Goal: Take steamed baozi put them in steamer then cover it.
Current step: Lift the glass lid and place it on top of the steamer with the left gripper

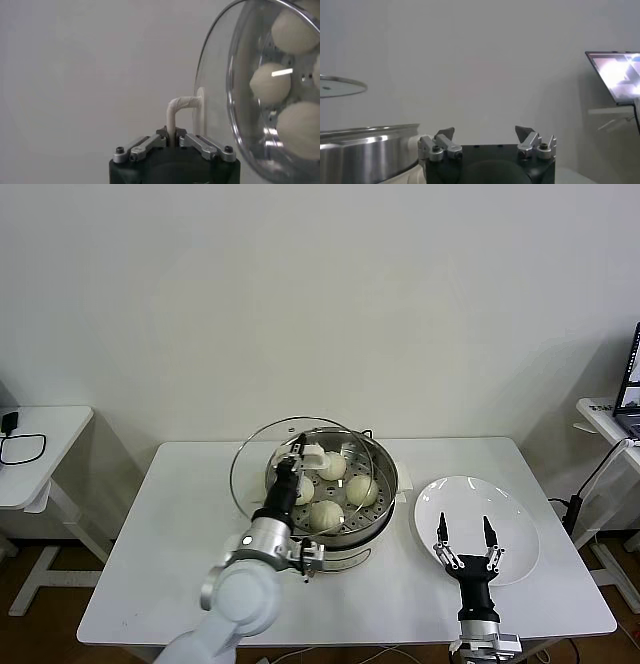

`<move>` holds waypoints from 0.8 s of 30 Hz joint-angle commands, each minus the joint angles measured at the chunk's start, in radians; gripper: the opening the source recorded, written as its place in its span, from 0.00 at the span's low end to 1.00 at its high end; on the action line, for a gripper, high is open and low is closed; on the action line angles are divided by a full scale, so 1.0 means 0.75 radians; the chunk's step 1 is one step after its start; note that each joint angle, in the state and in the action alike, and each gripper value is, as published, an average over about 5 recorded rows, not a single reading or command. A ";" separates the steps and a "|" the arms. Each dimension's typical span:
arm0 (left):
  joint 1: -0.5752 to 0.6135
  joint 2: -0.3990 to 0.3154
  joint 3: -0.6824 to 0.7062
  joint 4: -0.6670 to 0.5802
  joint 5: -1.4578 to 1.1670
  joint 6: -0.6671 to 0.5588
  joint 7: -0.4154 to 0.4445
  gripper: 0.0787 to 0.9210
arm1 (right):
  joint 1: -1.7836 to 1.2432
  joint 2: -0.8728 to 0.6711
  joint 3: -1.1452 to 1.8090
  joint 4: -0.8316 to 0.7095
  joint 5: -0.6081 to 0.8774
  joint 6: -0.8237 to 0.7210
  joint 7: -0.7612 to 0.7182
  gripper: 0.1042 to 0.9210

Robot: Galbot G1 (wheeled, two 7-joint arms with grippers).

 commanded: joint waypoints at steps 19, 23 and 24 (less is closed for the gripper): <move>-0.122 -0.218 0.109 0.290 0.098 0.057 -0.037 0.13 | -0.004 0.000 -0.004 -0.006 -0.016 0.003 0.001 0.88; -0.127 -0.231 0.111 0.310 0.099 0.055 -0.041 0.13 | -0.010 0.000 -0.003 -0.004 -0.019 0.007 0.001 0.88; -0.128 -0.233 0.110 0.315 0.099 0.055 -0.042 0.13 | -0.012 -0.001 -0.002 -0.004 -0.019 0.008 0.001 0.88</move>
